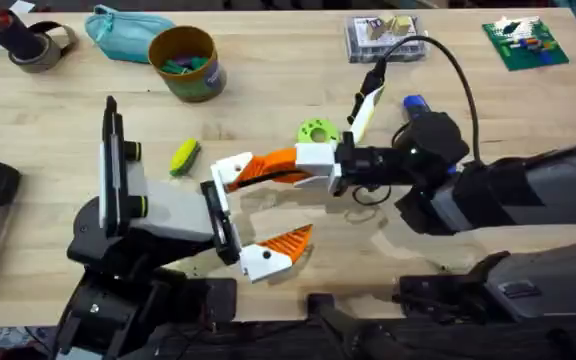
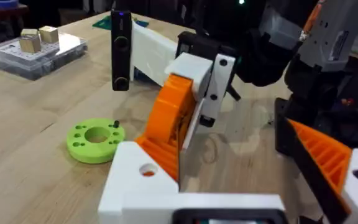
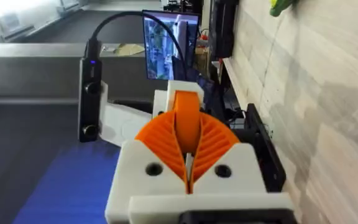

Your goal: Pick up the gripper from the table and insert it into the empty holder that is missing its gripper. Then pick up a screw, insert it into the mounting hole, and use the screwdriver to tighten it. Finally, clean up the table by picking up the vegetable and placing it into the bucket.

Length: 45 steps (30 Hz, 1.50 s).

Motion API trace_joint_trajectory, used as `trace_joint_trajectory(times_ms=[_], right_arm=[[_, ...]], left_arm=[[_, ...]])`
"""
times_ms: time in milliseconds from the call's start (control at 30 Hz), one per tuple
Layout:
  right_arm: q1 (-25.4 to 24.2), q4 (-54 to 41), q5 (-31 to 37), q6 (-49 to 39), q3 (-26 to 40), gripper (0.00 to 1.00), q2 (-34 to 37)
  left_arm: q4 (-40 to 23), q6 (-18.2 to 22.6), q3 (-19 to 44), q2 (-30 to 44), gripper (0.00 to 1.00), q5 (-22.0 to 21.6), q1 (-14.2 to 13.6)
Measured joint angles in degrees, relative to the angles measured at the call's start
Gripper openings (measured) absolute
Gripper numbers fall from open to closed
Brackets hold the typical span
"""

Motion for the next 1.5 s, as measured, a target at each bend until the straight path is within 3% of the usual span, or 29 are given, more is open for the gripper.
trace_joint_trajectory(times_ms=[1500], right_arm=[[0.9,0.0,2.1,0.0,-0.1,0.010,0.0]], left_arm=[[0.0,0.0,0.0,0.0,0.986,-0.7,0.0]])
